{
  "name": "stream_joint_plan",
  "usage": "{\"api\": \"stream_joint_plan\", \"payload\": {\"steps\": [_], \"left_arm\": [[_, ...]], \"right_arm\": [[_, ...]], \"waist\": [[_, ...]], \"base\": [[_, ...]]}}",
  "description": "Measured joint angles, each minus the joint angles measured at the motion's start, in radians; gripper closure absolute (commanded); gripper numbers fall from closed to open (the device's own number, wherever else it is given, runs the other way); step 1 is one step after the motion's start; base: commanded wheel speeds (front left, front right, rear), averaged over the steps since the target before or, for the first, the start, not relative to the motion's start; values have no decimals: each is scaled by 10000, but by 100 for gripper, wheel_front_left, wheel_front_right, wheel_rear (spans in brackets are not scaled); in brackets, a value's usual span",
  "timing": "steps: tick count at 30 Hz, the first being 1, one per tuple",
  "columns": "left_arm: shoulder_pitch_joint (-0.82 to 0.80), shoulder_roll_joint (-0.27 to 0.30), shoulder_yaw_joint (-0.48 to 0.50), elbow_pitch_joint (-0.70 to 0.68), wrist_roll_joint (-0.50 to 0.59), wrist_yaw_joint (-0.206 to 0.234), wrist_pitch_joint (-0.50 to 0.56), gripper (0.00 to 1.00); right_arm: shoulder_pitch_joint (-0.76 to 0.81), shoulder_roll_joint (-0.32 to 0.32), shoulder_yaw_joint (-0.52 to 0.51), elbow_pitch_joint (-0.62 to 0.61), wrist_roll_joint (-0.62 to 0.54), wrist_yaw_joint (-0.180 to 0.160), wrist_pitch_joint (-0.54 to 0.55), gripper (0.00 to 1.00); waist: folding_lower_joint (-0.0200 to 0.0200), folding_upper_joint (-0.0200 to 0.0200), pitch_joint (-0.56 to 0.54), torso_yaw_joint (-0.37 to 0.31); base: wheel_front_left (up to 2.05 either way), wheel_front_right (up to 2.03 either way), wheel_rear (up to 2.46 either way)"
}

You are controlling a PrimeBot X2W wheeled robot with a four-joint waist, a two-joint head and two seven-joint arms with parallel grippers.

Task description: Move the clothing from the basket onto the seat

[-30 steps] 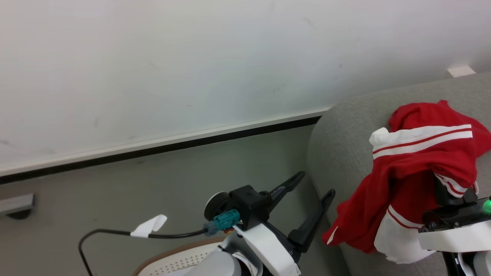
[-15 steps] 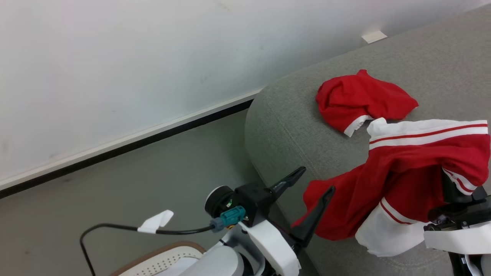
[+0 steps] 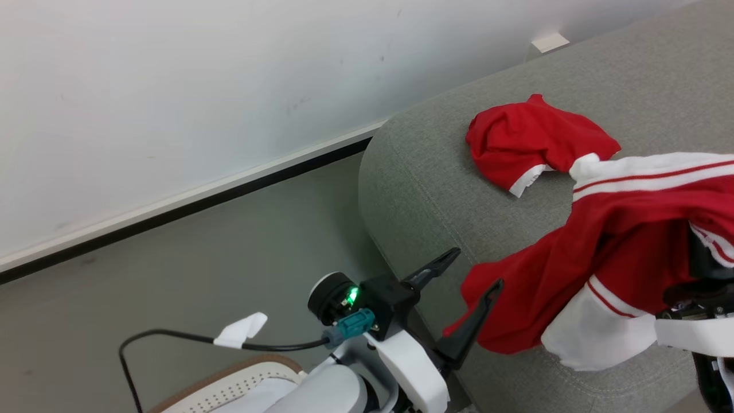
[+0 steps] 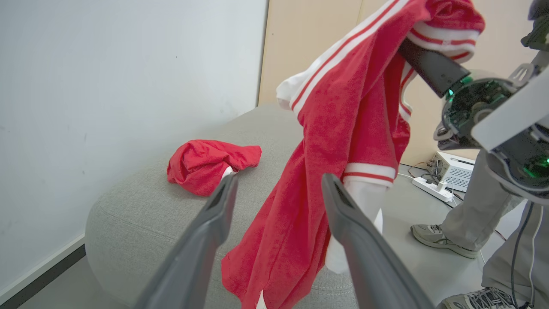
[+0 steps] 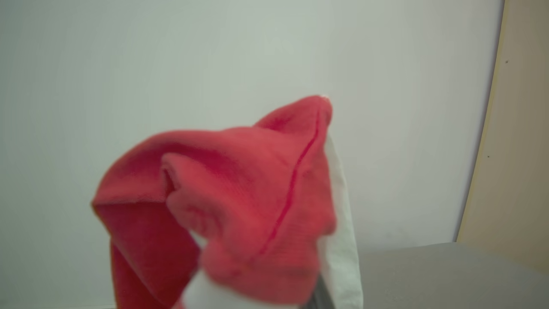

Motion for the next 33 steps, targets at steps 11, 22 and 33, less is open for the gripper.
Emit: {"api": "stream_joint_plan", "payload": {"steps": [11, 22, 33], "left_arm": [[-173, 75, -151, 13, 29, -15, 140, 0], [-717, 740, -140, -619, 305, 117, 851, 0], [-1391, 897, -213, -949, 646, 132, 1417, 0]], "right_arm": [[-1822, -1062, -788, 102, -159, 0, 1239, 100], [-4554, -3444, -1879, 1785, 1294, 0, 2290, 100], [-6020, -4698, -2360, 6142, 2079, 0, 2000, 100]], "waist": [[0, 0, 368, 321], [1, 0, 1565, 855], [1, 0, 3397, 1667]], "base": [[0, 0, 0], [0, 0, 0], [0, 0, 0]]}}
